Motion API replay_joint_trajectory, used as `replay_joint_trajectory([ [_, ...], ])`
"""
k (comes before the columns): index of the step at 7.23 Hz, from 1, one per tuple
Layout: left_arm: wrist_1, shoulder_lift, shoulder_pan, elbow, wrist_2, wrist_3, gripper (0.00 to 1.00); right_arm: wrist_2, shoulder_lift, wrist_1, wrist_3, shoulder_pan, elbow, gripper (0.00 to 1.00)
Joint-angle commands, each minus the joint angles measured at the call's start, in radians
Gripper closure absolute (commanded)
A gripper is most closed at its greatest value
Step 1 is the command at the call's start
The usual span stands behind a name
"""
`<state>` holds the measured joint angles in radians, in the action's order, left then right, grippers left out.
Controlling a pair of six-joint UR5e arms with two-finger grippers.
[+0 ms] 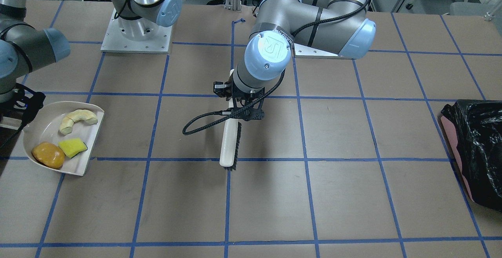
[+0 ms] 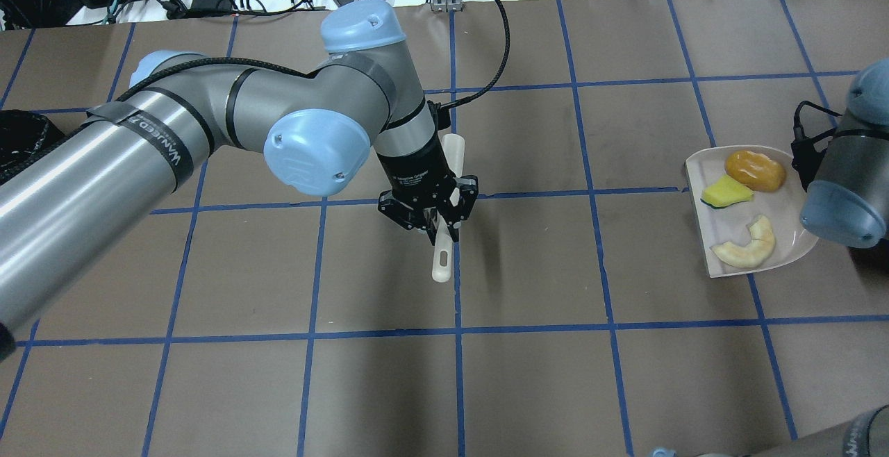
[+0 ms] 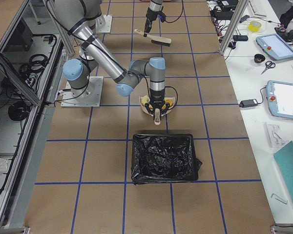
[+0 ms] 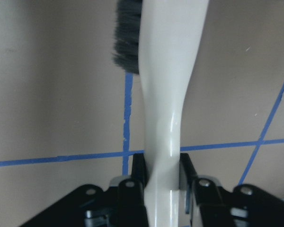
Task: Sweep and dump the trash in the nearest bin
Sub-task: 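Pull the brush back from the dustpan with the left gripper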
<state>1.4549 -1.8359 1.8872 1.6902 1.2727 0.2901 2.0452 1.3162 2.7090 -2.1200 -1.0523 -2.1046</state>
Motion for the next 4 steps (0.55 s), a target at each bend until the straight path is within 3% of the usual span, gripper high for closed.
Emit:
replay_joint_trajectory([
  [1,-0.001,0.036,0.001,0.061,-0.007,-0.014,1.0,0.0,0.0,-0.002,0.0,0.0,-0.002,1.0],
  [4,-0.008,0.055,0.003,0.129,-0.016,-0.014,1.0,0.0,-0.002,0.0,0.002,0.0,-0.002,1.0],
])
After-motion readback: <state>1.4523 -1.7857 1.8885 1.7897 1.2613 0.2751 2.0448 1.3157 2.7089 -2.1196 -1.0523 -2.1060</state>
